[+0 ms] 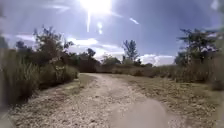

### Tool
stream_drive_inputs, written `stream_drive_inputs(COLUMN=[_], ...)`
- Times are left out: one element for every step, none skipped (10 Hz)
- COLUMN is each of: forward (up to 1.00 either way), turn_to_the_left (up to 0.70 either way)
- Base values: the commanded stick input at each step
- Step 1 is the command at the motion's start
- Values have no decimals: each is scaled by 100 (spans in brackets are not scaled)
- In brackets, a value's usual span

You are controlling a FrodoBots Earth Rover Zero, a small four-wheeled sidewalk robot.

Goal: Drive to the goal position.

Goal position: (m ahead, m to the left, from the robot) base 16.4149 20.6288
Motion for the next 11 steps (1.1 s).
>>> stream_drive_inputs(forward=[70,70,70,70,70,70,70,70,70,70,70], turn_to_the_left=[0,0,0,0,0,0,0,0,0,0,0])
